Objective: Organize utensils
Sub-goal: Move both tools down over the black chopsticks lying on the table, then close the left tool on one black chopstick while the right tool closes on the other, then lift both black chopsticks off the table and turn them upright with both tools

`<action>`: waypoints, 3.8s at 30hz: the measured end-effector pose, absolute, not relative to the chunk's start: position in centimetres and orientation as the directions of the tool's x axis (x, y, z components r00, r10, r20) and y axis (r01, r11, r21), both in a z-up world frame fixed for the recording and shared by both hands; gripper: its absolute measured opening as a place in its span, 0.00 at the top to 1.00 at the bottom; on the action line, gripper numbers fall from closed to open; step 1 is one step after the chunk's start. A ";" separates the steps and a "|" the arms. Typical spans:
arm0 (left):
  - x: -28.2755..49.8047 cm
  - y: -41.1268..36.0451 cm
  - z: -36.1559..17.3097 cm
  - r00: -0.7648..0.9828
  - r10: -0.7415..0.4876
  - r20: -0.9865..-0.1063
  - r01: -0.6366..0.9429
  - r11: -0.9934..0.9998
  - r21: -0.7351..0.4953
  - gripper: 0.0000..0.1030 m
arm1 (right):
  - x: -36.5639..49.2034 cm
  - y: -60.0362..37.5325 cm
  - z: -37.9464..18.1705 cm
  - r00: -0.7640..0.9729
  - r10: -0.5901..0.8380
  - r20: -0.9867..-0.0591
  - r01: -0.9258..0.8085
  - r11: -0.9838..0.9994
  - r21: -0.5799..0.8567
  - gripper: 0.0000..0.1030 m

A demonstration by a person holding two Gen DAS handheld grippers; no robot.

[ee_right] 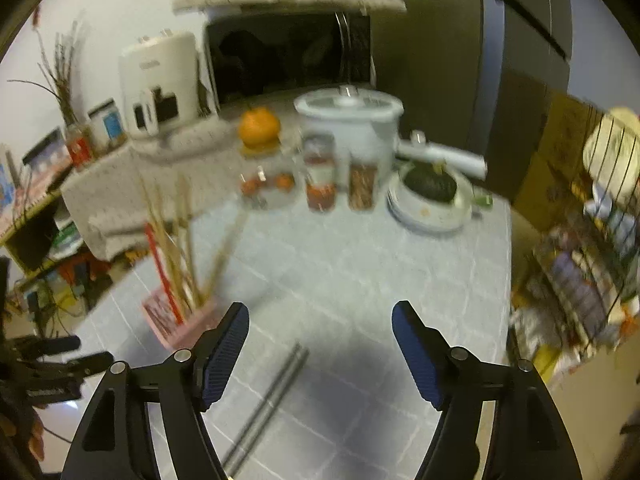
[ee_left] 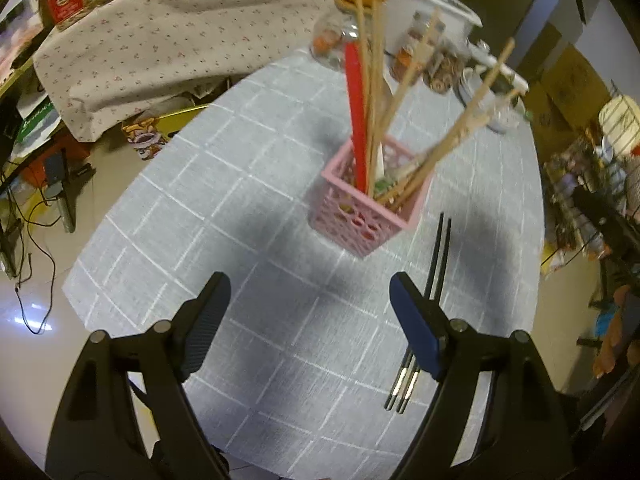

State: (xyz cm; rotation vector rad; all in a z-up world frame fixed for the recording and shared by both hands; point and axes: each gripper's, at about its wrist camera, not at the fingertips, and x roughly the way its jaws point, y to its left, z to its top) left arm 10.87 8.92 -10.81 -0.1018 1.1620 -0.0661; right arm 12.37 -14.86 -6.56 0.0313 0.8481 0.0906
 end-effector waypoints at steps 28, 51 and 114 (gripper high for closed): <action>11.9 6.3 -15.0 0.254 -0.119 -0.960 0.056 0.993 -0.108 0.21 | 18.4 -10.1 -22.2 0.130 0.115 -0.985 -0.037 0.993 0.111 0.68; 10.1 -4.1 -16.7 0.263 -0.193 -0.945 0.372 0.924 -0.085 0.50 | 12.7 -21.3 -19.4 0.160 0.247 -0.956 0.011 0.968 0.252 0.94; 8.9 -4.5 -11.8 0.413 -0.275 -0.868 0.365 0.923 -0.119 0.94 | 14.0 -20.2 -17.0 0.197 0.286 -0.938 -0.038 0.958 0.284 0.79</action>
